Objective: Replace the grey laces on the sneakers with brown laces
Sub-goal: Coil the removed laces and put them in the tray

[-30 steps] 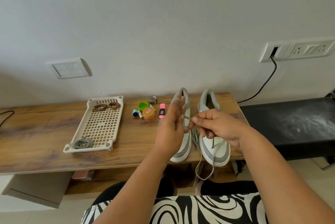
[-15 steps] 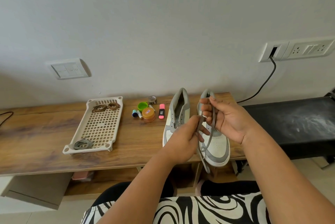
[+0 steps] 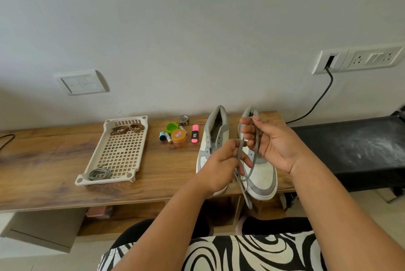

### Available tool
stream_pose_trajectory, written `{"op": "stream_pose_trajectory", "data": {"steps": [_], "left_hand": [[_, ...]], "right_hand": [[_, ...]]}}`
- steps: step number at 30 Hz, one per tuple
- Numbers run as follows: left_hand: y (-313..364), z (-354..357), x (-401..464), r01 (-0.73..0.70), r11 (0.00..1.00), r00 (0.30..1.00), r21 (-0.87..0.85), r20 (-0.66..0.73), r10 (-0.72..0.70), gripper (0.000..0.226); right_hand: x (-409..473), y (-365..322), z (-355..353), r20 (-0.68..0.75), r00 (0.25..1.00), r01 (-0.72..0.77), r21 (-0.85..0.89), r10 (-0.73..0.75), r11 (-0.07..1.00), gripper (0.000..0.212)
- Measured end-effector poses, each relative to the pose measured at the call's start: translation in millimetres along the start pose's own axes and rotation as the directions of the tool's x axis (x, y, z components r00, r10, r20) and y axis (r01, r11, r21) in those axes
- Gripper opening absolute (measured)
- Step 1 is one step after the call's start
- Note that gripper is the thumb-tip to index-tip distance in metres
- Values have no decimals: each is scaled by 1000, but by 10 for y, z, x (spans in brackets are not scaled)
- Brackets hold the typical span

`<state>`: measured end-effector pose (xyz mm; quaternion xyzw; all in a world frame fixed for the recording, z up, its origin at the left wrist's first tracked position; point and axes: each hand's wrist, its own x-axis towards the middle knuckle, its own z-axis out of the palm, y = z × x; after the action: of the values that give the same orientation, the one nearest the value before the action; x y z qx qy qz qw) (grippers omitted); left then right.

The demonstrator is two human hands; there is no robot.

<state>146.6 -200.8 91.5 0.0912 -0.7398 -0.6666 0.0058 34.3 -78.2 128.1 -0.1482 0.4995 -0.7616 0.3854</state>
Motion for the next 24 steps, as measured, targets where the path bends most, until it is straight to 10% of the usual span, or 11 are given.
{"op": "stream_pose_trajectory", "data": {"steps": [17, 19, 22, 24], "left_hand": [[61, 31, -48, -114, 993, 992, 7, -59, 115, 27], [75, 10, -38, -96, 991, 991, -91, -103, 87, 27], [103, -51, -29, -62, 960, 991, -274, -132, 27, 28], [119, -94, -30, -40, 925, 990, -379, -140, -15, 28]], "right_hand": [[94, 93, -71, -223, 973, -104, -191, 60, 976, 24], [122, 142, -133, -351, 936, -188, -516, -6, 836, 23], [124, 211, -233, -310, 928, -263, -938, -206, 226, 41], [118, 190, -203, -136, 977, -64, -923, -165, 380, 46]]}}
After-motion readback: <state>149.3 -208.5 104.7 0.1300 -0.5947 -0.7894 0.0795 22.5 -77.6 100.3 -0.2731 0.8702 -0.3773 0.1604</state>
